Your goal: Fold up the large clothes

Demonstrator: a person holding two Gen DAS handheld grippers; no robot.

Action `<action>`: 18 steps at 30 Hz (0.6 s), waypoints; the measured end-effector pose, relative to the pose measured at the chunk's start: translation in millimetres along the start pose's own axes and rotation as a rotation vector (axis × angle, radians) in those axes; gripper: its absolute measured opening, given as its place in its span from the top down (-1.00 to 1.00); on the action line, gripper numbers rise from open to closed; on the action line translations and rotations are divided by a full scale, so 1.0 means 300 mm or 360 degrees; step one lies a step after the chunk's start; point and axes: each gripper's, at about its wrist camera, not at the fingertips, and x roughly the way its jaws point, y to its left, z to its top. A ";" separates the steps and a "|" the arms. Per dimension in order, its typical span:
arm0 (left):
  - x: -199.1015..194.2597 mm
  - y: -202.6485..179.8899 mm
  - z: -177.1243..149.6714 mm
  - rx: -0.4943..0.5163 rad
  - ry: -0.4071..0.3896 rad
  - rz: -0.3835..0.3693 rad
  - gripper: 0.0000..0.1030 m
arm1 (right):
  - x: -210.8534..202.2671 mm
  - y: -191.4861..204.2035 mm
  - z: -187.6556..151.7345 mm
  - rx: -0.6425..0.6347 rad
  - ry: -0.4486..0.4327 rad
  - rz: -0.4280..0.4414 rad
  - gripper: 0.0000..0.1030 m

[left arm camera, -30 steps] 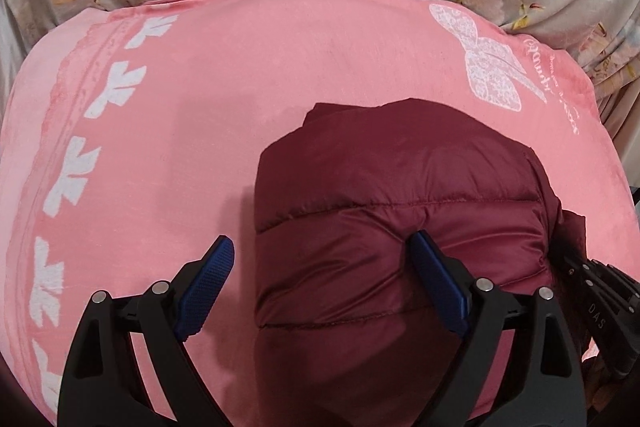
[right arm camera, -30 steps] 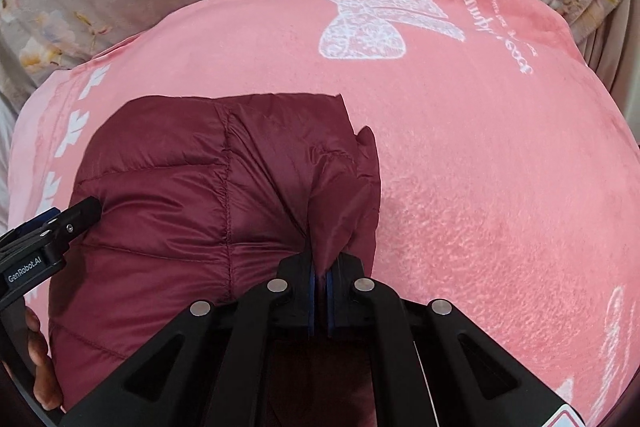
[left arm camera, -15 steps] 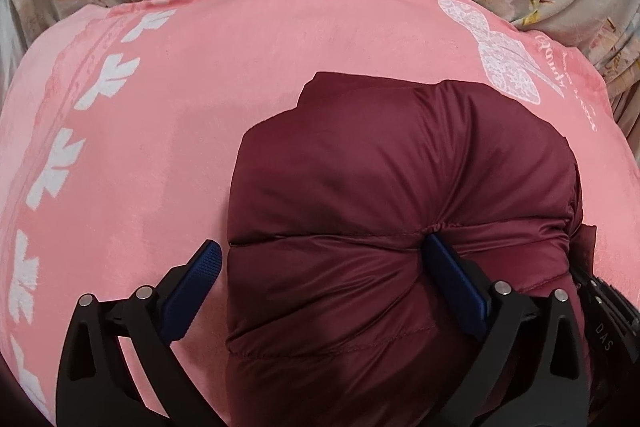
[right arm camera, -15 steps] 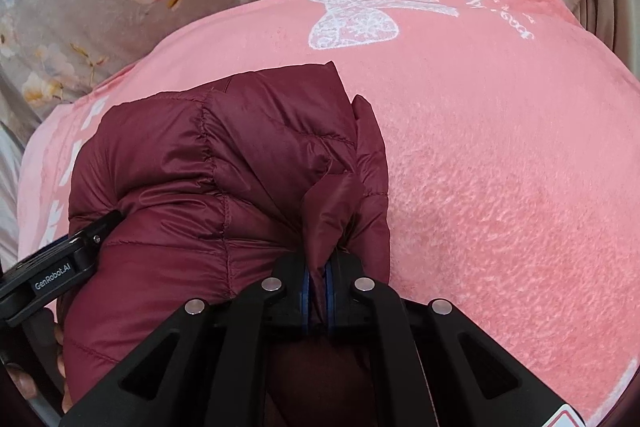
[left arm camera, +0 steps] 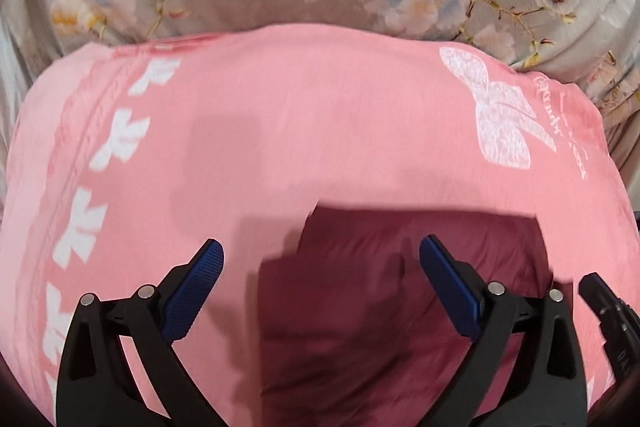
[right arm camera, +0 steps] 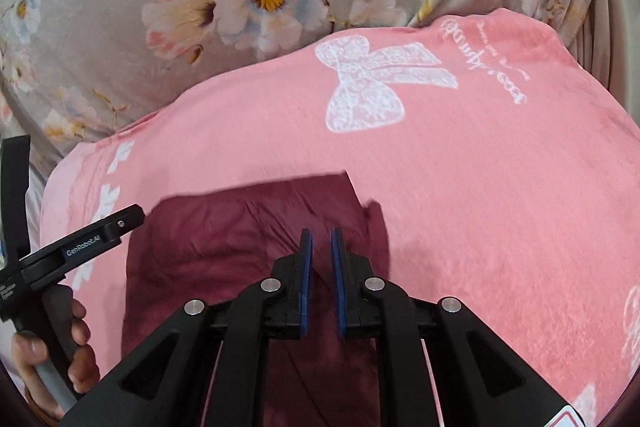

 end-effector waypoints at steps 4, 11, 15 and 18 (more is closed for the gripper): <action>0.106 -0.093 0.032 0.0018 0.0093 0.0013 -0.87 | 0.160 -0.004 0.004 0.0037 0.0116 -0.0055 0.82; 0.252 -0.175 -0.032 0.0111 0.0125 0.0148 -0.88 | 0.255 -0.097 -0.072 0.0221 0.0177 0.0060 0.98; 0.278 -0.185 -0.045 0.0132 0.0113 0.0166 -0.91 | 0.267 -0.099 -0.091 0.0239 0.0169 0.0100 1.00; 0.286 -0.187 -0.053 0.0140 0.0087 0.0185 -0.91 | 0.267 -0.090 -0.100 0.0229 0.0149 0.0087 1.00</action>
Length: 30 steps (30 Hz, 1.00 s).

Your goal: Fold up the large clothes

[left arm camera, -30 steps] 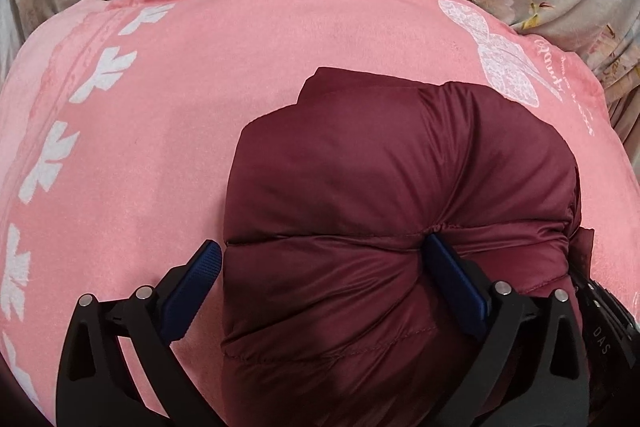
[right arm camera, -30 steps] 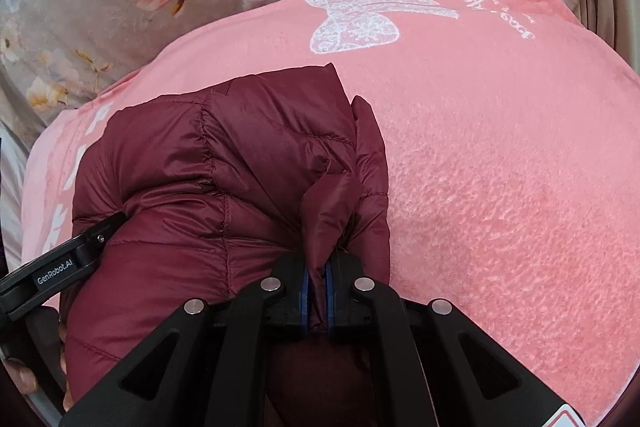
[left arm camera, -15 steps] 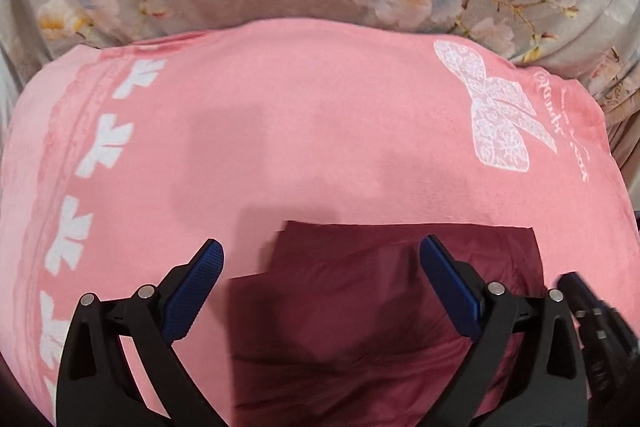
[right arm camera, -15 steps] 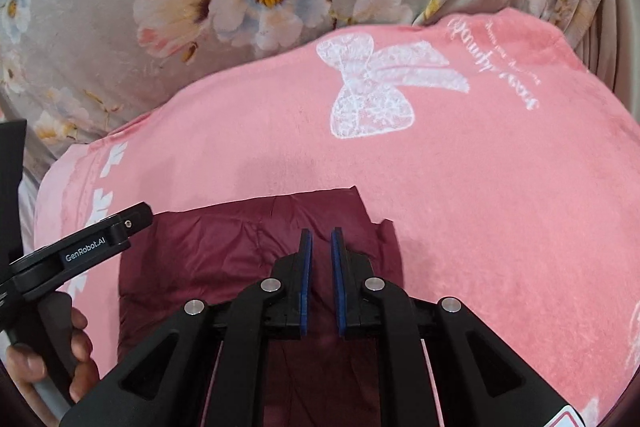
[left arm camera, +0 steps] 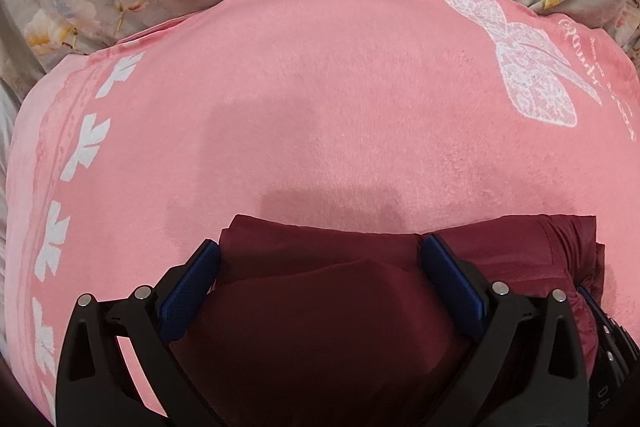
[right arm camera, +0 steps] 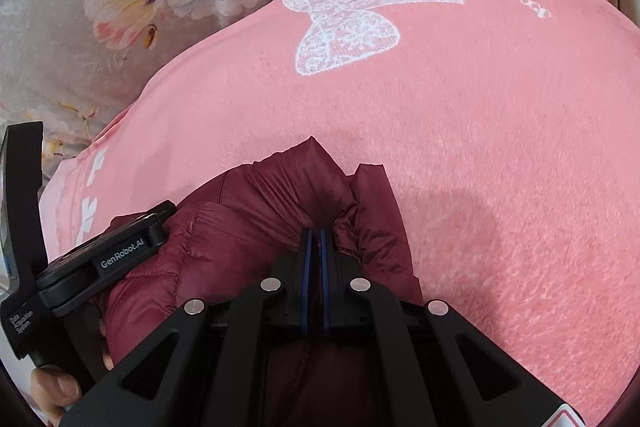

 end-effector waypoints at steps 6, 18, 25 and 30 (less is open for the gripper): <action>0.005 -0.013 -0.017 0.0015 -0.0054 0.0038 -0.91 | 0.002 0.001 -0.005 -0.0017 -0.0024 -0.0009 1.00; 0.008 -0.025 -0.032 0.0025 -0.0110 0.0077 -0.91 | 0.001 0.009 -0.012 -0.0025 -0.0055 -0.0019 1.00; -0.050 0.042 -0.048 0.0021 -0.0069 -0.0050 -0.90 | -0.105 -0.013 -0.041 -0.0022 -0.0051 0.0009 0.93; -0.229 0.146 -0.153 -0.0014 -0.0081 -0.0179 -0.90 | -0.282 -0.039 -0.183 -0.0145 -0.0028 -0.0011 0.76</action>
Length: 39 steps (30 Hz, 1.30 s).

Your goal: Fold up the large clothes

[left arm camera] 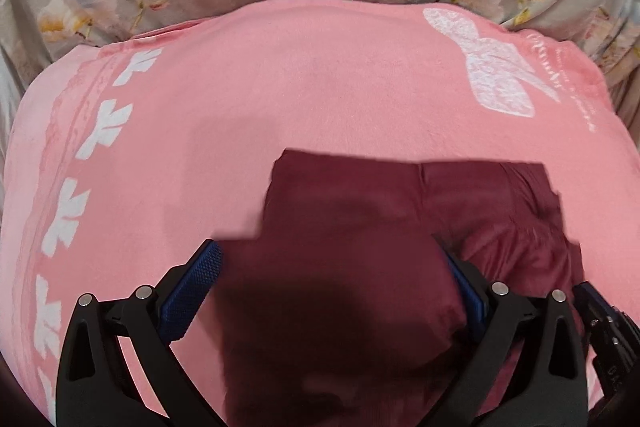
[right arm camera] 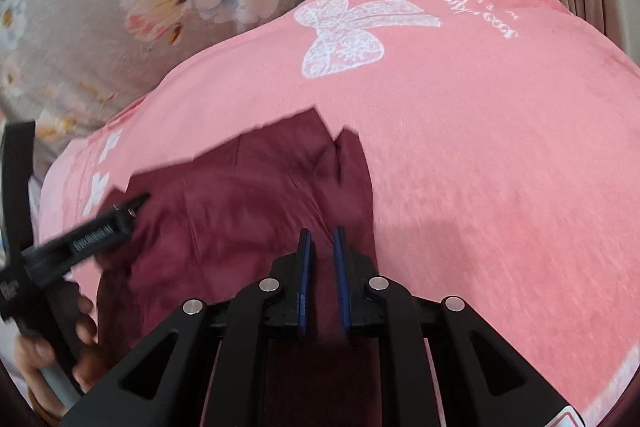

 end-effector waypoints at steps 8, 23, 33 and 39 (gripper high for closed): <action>-0.222 0.108 -0.201 -0.0096 -0.0070 -0.0127 -0.90 | -0.090 -0.051 -0.213 -0.0040 0.0090 0.0001 0.73; -0.301 0.239 -0.090 -0.0252 -0.0254 0.0046 -0.90 | -0.159 0.082 -0.110 -0.0143 -0.0055 0.0061 0.57; -0.084 0.031 -0.172 -0.0024 -0.0047 0.0174 -0.91 | 0.114 0.142 0.078 -0.0143 0.0018 -0.0031 0.58; -0.042 0.028 -0.182 -0.0056 -0.0032 0.0143 -0.91 | 0.153 0.107 0.034 -0.0109 0.0013 0.0008 0.63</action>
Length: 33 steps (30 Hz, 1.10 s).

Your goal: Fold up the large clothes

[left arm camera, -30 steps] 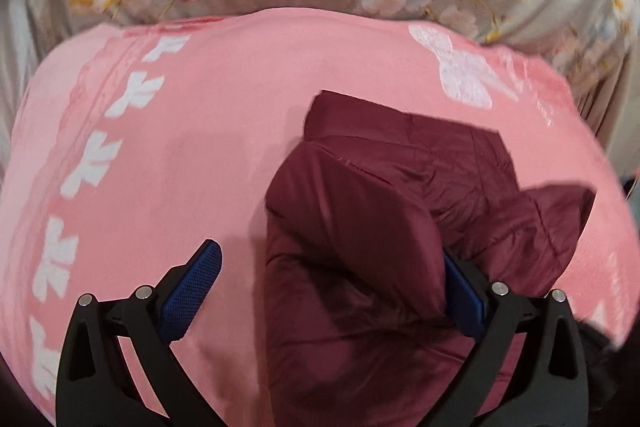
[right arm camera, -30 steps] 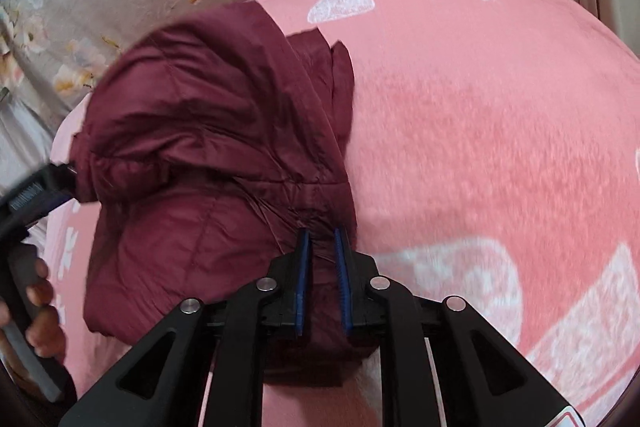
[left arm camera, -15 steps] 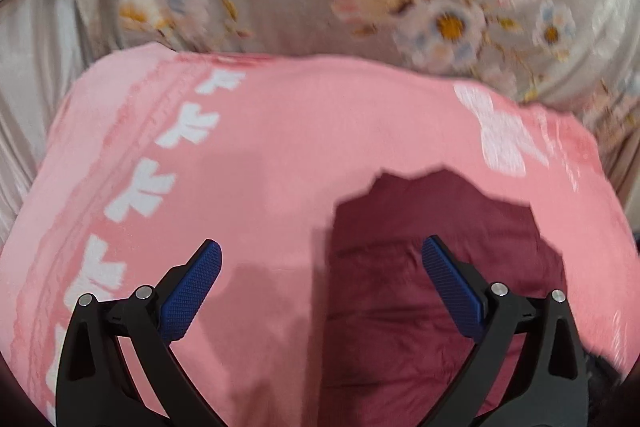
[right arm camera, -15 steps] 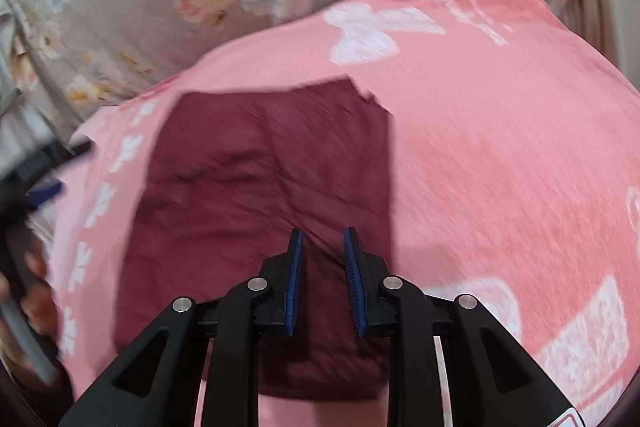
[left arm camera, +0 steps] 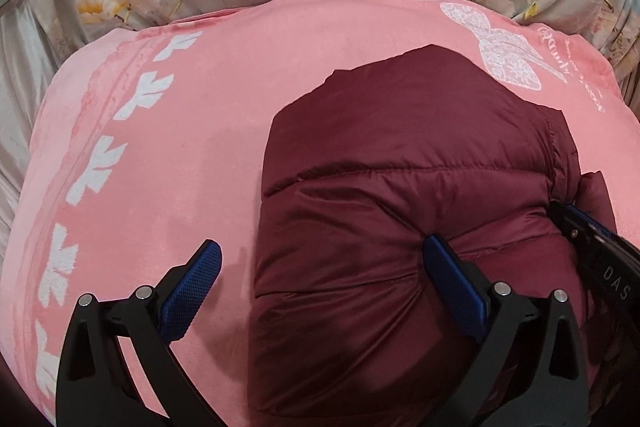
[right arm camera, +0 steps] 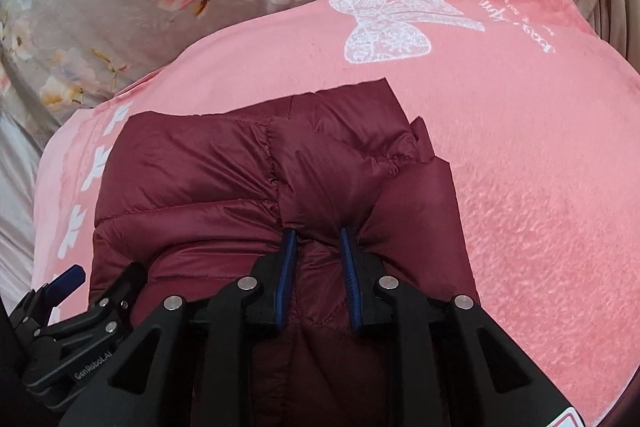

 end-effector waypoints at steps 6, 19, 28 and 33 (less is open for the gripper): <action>-0.042 0.037 -0.011 0.0012 0.0069 -0.0055 -0.91 | -0.171 -0.057 -0.054 0.0113 -0.0072 0.0088 0.23; -0.050 0.184 -0.116 -0.0285 0.0391 -0.0536 -0.91 | -0.207 -0.251 -0.281 0.0509 0.0200 0.0464 -0.32; 0.029 0.227 -0.148 -0.0461 0.0510 -0.0911 -0.90 | -0.157 -0.251 -0.252 0.0603 0.0203 0.0659 -0.33; 0.038 0.175 -0.124 -0.0405 0.0514 -0.0980 -0.90 | -0.141 -0.235 -0.227 0.0590 0.0229 0.0712 -0.25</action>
